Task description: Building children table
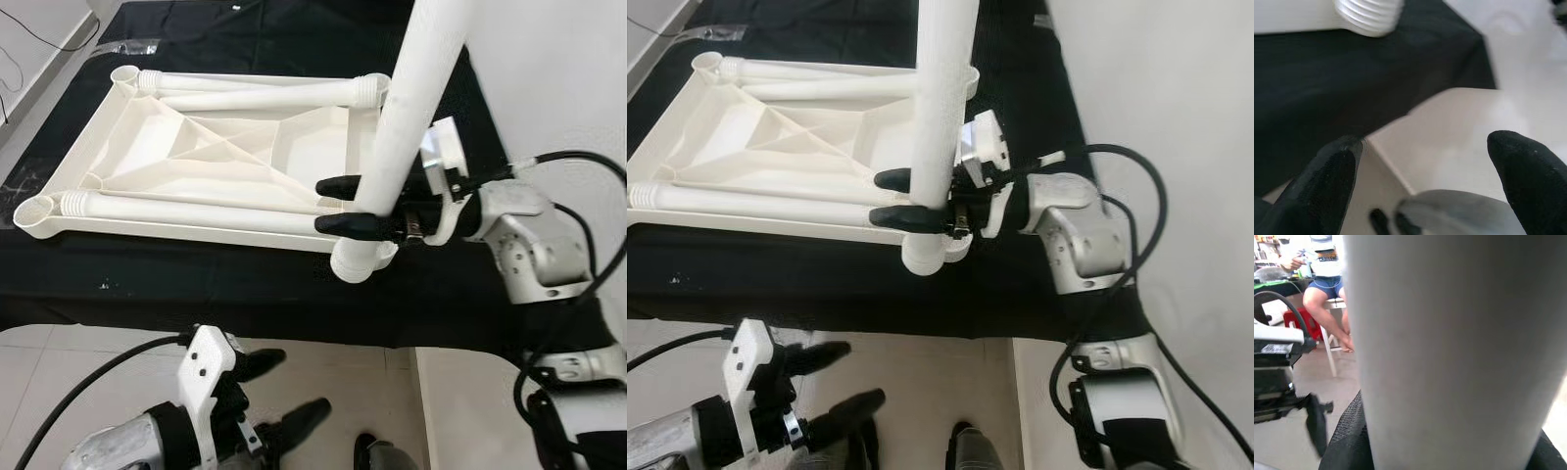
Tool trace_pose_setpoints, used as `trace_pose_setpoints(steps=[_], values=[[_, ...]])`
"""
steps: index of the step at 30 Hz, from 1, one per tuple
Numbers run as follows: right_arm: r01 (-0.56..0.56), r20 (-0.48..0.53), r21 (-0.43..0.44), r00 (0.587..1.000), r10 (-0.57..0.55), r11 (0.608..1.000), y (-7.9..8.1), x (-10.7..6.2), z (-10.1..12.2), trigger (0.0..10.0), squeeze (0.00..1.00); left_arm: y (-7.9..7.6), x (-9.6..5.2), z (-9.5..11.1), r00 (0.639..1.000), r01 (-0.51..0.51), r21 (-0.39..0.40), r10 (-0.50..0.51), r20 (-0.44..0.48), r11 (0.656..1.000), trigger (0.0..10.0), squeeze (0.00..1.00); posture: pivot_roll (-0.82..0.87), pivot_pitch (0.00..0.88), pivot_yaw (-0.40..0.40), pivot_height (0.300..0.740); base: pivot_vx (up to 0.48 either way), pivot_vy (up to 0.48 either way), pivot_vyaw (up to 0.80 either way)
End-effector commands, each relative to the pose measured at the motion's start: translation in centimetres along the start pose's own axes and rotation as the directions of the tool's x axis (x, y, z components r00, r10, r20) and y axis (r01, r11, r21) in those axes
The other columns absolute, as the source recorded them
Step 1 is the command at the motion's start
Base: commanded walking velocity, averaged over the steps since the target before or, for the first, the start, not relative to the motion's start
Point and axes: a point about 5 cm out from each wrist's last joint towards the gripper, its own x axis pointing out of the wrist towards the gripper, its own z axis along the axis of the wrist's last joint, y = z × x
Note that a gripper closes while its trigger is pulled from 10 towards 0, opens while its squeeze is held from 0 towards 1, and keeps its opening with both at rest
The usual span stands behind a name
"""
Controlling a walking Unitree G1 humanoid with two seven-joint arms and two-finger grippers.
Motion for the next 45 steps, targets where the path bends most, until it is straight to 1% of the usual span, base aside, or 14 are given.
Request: trace_pose_setpoints(steps=[1,2,5,6,9,12,15,19,23,24,28,32,38,45], values=[[-0.027,0.014,-0.026,1.0,0.028,0.999,0.1,0.4,0.5,10.0,0.0,0.2,-0.2,-0.5,0.999,-0.04,0.0,0.04,-0.002,0.999,10.0,0.0,0.01,0.361,0.031,0.74,0.0,0.0,0.0],[-0.027,0.014,-0.026,1.0,0.028,0.999,0.1,0.4,0.5,10.0,0.0,0.2,-0.2,-0.5,0.999,-0.04,0.0,0.04,-0.002,0.999,10.0,0.0,0.01,0.361,0.031,0.74,0.0,0.0,0.0],[-0.065,0.023,-0.029,0.998,0.066,0.997,0.0,0.4,0.9,10.0,0.0,0.1,-0.9,-0.4,0.996,-0.091,0.045,0.09,0.019,0.995,10.0,0.0,0.02,0.384,0.031,0.74,0.0,0.0,0.0],[-0.078,0.028,-0.032,0.997,0.079,0.996,-0.2,0.2,1.3,10.0,0.0,-0.1,-1.0,-0.4,0.994,-0.11,0.078,0.109,0.021,0.991,10.0,0.0,0.02,0.386,0.032,0.74,0.0,0.0,0.0],[-0.085,0.032,-0.036,0.996,0.087,0.996,-0.4,0.0,1.5,10.0,0.0,-0.2,-1.1,-0.3,0.992,-0.122,0.101,0.12,0.022,0.987,10.0,0.0,0.02,0.386,0.032,0.74,0.0,0.0,0.0],[-0.053,0.091,-0.056,0.994,0.058,0.997,-1.8,-1.0,3.2,10.0,0.0,-0.4,-1.5,-0.2,0.986,-0.167,0.157,0.165,0.029,0.973,10.0,0.0,0.04,0.395,0.041,0.74,0.0,0.0,0.0],[-0.04,0.143,-0.072,0.989,0.05,0.997,-2.3,-1.7,4.7,10.0,0.0,-0.8,-1.7,-0.3,0.986,-0.168,0.17,0.165,0.027,0.971,10.0,0.0,0.05,0.404,0.048,0.74,0.0,0.0,0.0],[-0.041,0.164,-0.084,0.985,0.054,0.996,-2.4,-2.1,5.5,10.0,0.0,-1.1,-1.9,-0.3,0.986,-0.166,0.17,0.164,0.03,0.971,10.0,0.0,0.05,0.411,0.052,0.74,0.0,0.0,0.0],[-0.051,0.148,-0.098,0.987,0.066,0.994,-2.4,-2.3,5.7,10.0,0.0,-1.2,-2.0,-0.2,0.986,-0.166,0.162,0.163,0.032,0.973,10.0,0.0,0.05,0.42,0.055,0.74,0.0,0.0,0.0],[-0.073,0.122,-0.097,0.989,0.085,0.993,-2.3,-2.4,5.5,10.0,0.0,-1.3,-2.1,-0.2,0.987,-0.16,0.16,0.157,0.03,0.974,10.0,0.0,0.05,0.423,0.057,0.74,0.0,0.0,0.0],[-0.112,0.093,-0.087,0.988,0.12,0.99,-2.0,-2.3,5.1,10.0,0.0,-1.5,-2.2,-0.2,0.988,-0.157,0.16,0.154,0.028,0.975,10.0,0.0,0.06,0.432,0.06,0.74,0.0,0.0,0.0],[-0.189,-0.007,-0.078,0.982,0.189,0.979,-1.4,-1.7,3.6,10.0,0.0,-1.8,-2.5,-0.1,0.988,-0.155,0.162,0.152,0.029,0.974,10.0,0.0,0.06,0.449,0.065,0.74,0.0,0.0,0.0],[-0.213,-0.056,-0.078,0.976,0.209,0.974,-1.3,-1.5,2.9,10.0,0.0,-2.0,-2.8,0.0,0.989,-0.151,0.162,0.148,0.028,0.975,10.0,0.0,0.06,0.461,0.065,0.74,0.0,0.0,0.0],[-0.199,-0.105,-0.099,0.976,0.189,0.975,-1.8,-1.8,2.8,10.0,0.0,-2.2,-2.9,0.1,0.989,-0.149,0.158,0.147,0.026,0.976,10.0,0.0,0.06,0.471,0.065,0.74,0.0,0.0,0.0]])
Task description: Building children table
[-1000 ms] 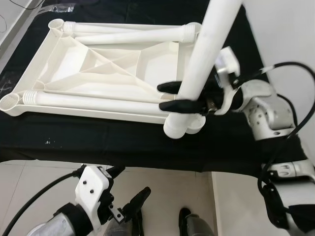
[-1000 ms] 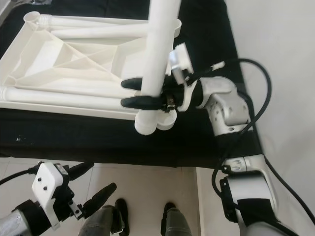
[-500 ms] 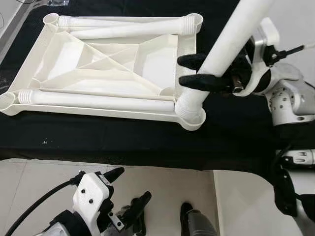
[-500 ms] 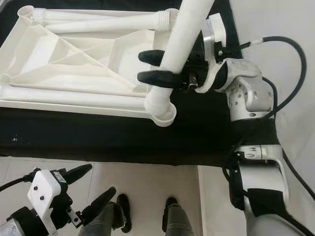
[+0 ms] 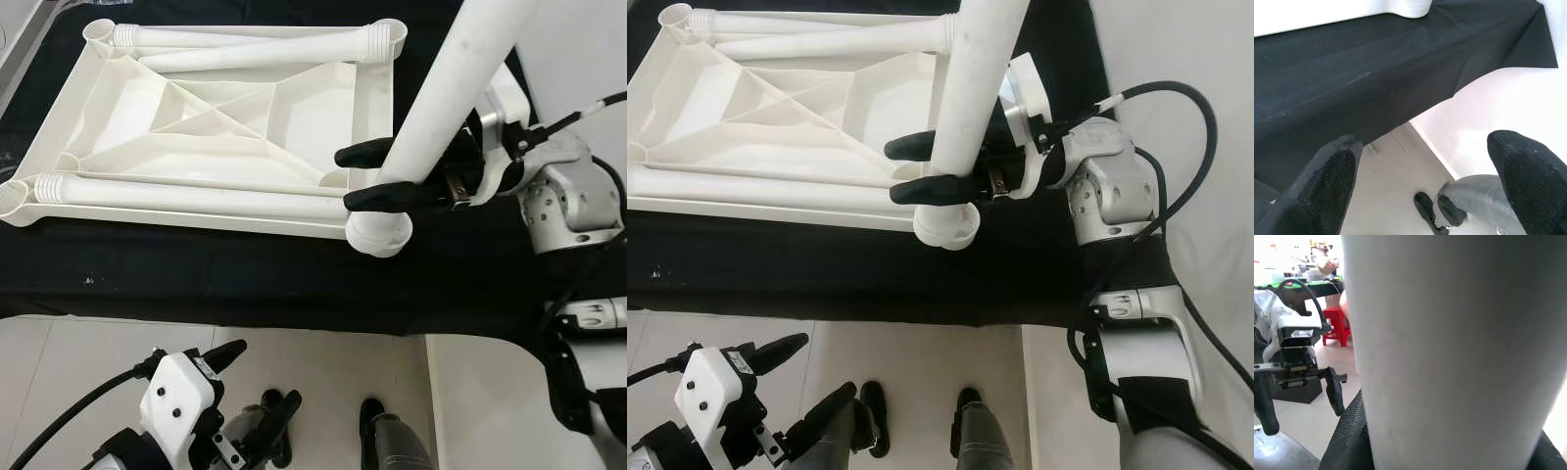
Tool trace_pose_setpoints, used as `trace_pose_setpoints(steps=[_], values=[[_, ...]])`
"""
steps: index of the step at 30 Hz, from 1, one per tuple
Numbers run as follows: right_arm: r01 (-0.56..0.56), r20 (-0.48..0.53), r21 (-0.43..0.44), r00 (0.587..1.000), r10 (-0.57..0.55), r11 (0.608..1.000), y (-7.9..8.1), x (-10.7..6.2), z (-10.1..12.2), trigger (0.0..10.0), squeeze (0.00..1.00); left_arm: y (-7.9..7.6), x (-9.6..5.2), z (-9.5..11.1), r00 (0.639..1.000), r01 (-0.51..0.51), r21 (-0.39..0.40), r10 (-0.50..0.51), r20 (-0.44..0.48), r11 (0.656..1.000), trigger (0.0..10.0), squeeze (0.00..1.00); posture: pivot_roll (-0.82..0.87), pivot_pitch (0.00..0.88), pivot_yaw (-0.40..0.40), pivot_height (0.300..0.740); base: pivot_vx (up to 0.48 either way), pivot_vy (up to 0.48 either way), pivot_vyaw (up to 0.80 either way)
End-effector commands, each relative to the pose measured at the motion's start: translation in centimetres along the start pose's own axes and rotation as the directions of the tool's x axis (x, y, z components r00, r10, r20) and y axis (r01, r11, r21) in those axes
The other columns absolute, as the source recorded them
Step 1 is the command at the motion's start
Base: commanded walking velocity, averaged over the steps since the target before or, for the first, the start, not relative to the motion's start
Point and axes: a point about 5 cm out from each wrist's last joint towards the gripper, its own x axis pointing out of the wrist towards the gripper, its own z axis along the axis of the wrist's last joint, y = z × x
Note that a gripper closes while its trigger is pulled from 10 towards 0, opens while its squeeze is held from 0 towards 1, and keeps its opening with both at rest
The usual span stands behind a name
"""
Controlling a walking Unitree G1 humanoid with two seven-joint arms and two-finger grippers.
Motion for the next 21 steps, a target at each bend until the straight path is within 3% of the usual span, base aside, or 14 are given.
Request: trace_pose_setpoints(steps=[1,10,21], values=[[0.007,-0.084,0.067,0.996,-0.001,0.998,0.2,-0.4,-1.9,10.0,0.0,-0.3,-0.4,-0.1,1.0,0.018,-0.012,-0.018,-0.02,1.0,10.0,0.0,0.06,0.474,0.064,0.74,0.0,0.0,0.0],[0.042,-0.086,0.083,0.996,-0.034,0.996,0.0,-2.3,-0.8,10.0,0.0,-0.5,-0.5,-0.1,1.0,0.021,-0.021,-0.022,-0.018,1.0,10.0,0.0,0.06,0.476,0.061,0.74,0.0,0.0,0.0],[-0.05,-0.121,0.141,0.99,0.067,0.989,1.4,-1.2,-2.1,10.0,0.0,-0.4,-0.4,-0.1,1.0,0.024,-0.024,-0.024,-0.016,0.999,10.0,0.0,0.05,0.478,0.064,0.74,0.0,0.0,0.0]])
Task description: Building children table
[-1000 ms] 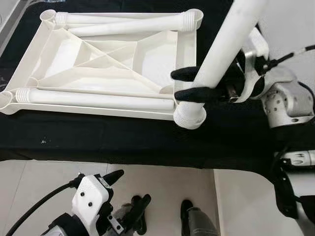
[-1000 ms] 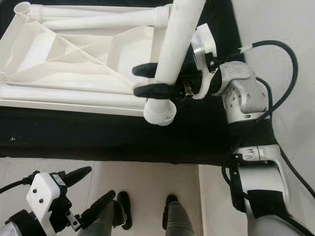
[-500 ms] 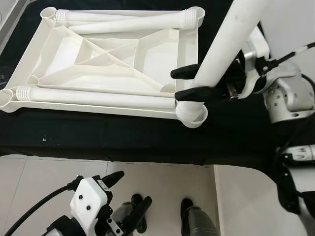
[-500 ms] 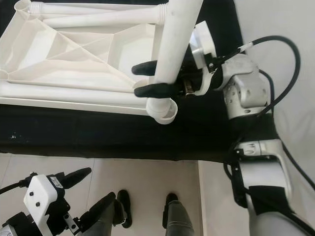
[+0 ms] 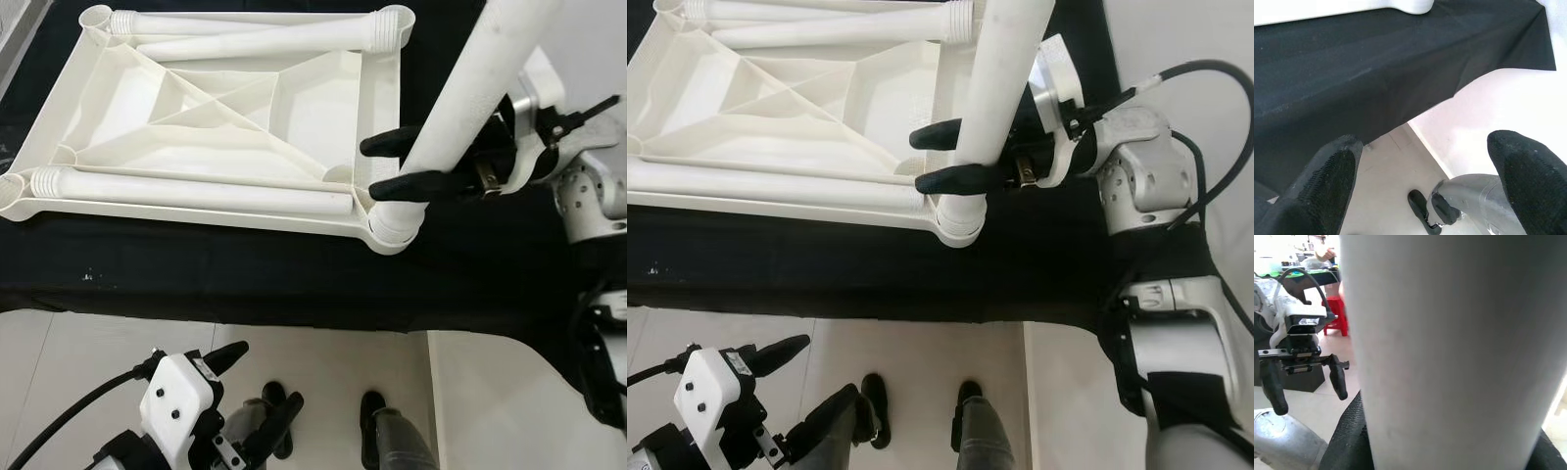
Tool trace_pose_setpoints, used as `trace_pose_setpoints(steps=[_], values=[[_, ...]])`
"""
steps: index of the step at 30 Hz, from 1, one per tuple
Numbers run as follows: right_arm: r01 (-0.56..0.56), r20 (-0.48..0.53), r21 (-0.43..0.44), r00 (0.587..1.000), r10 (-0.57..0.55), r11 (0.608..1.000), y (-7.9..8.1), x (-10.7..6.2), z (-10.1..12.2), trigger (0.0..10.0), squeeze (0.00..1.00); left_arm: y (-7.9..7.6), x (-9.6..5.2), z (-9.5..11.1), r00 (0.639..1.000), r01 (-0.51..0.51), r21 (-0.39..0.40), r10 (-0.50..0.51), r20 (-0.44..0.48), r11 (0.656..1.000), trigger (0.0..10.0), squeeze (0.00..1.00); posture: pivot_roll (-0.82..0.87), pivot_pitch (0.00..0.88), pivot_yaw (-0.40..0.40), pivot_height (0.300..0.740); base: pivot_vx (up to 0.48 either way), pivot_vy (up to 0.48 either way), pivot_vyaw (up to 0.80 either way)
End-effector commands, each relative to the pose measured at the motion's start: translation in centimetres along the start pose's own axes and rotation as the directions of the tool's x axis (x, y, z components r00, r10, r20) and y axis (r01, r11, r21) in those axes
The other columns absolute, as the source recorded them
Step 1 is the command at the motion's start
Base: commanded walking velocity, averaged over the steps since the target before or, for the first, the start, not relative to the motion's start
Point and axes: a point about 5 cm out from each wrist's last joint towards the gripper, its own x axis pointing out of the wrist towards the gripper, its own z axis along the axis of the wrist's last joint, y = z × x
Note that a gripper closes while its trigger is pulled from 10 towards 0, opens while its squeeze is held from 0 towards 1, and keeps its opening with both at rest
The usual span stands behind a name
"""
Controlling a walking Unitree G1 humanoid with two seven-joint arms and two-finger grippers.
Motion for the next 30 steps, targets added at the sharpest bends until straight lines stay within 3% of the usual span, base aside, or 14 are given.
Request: trace_pose_setpoints(steps=[1,13,30], values=[[-0.067,-0.069,0.124,0.995,0.076,0.99,1.2,1.0,-3.1,10.0,0.0,-0.2,-0.3,-0.1,1.0,0.016,-0.006,-0.016,-0.022,1.0,10.0,0.0,0.05,0.478,0.064,0.74,0.0,0.0,0.0],[-0.189,-0.073,0.117,0.977,0.198,0.975,0.9,3.8,-2.8,10.0,0.0,-0.1,-0.3,-0.1,1.0,0.014,-0.008,-0.015,-0.019,1.0,10.0,0.0,0.04,0.479,0.062,0.74,0.0,0.0,0.0],[-0.163,-0.081,0.087,0.982,0.17,0.983,-1.0,5.3,-3.3,10.0,0.0,-0.1,0.0,-0.1,1.0,0.016,-0.015,-0.016,-0.012,1.0,10.0,0.0,0.03,0.481,0.055,0.74,0.0,0.0,0.0]])
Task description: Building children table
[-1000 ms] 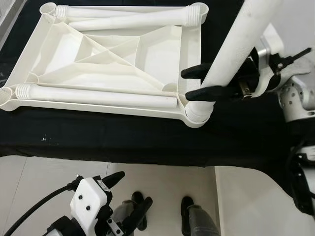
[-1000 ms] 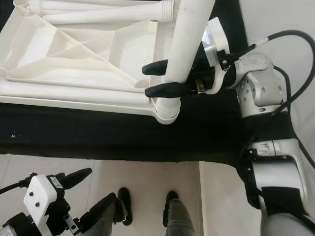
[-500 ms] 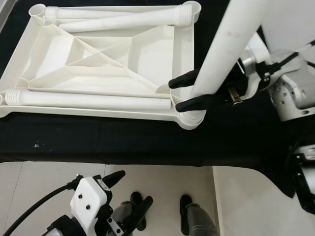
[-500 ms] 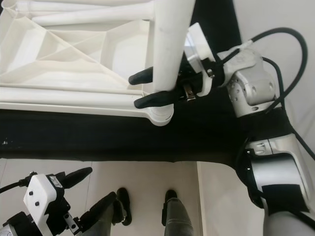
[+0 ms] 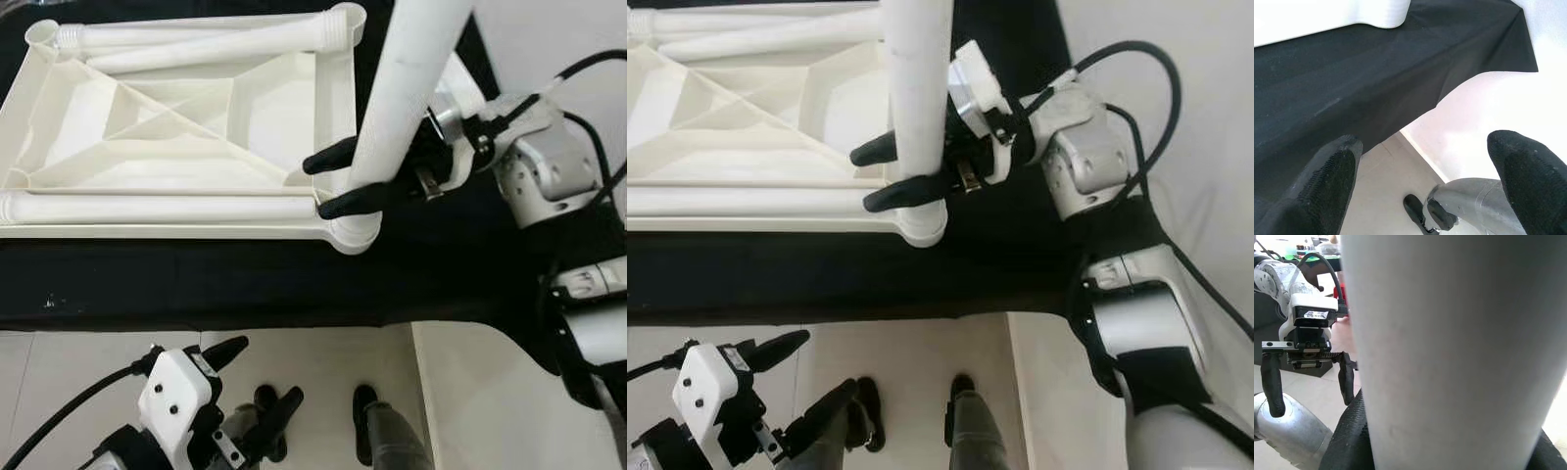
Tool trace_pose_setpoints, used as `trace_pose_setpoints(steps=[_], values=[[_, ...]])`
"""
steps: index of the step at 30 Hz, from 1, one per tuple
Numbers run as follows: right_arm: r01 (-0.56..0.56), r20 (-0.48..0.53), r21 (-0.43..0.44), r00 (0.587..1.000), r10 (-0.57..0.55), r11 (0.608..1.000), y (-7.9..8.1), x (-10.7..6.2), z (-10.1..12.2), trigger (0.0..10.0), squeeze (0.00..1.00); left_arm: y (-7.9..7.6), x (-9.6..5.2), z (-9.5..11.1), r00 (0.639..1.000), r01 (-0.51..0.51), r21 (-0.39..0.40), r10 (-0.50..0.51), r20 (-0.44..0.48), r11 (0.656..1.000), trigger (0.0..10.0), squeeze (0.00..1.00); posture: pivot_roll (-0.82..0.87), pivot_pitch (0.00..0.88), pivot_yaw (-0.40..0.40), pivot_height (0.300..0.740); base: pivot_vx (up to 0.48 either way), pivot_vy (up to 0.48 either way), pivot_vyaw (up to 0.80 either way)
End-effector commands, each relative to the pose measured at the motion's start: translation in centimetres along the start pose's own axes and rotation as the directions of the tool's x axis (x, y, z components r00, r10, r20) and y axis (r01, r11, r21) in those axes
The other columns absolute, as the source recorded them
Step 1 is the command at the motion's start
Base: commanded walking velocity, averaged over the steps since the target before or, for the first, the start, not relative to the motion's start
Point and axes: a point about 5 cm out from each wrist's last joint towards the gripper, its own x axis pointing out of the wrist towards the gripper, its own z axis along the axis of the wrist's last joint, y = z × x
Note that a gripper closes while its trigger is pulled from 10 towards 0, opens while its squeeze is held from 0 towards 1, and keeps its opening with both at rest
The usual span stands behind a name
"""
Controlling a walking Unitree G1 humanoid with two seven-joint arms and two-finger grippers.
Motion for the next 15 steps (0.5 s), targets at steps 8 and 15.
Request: trace_pose_setpoints(steps=[8,15], values=[[0.208,-0.1,0.112,0.975,-0.197,0.972,-1.1,0.8,-3.8,10.0,0.0,-0.3,-0.1,-0.5,1.0,0.018,-0.025,-0.018,-0.025,1.0,10.0,0.0,0.02,0.475,0.052,0.74,0.0,0.0,0.0],[0.313,-0.141,0.109,0.944,-0.297,0.943,-1.1,0.4,-4.2,10.0,0.0,-0.3,0.0,-0.6,1.0,0.016,-0.026,-0.017,-0.024,1.0,10.0,0.0,0.02,0.466,0.049,0.74,0.0,0.0,0.0]])
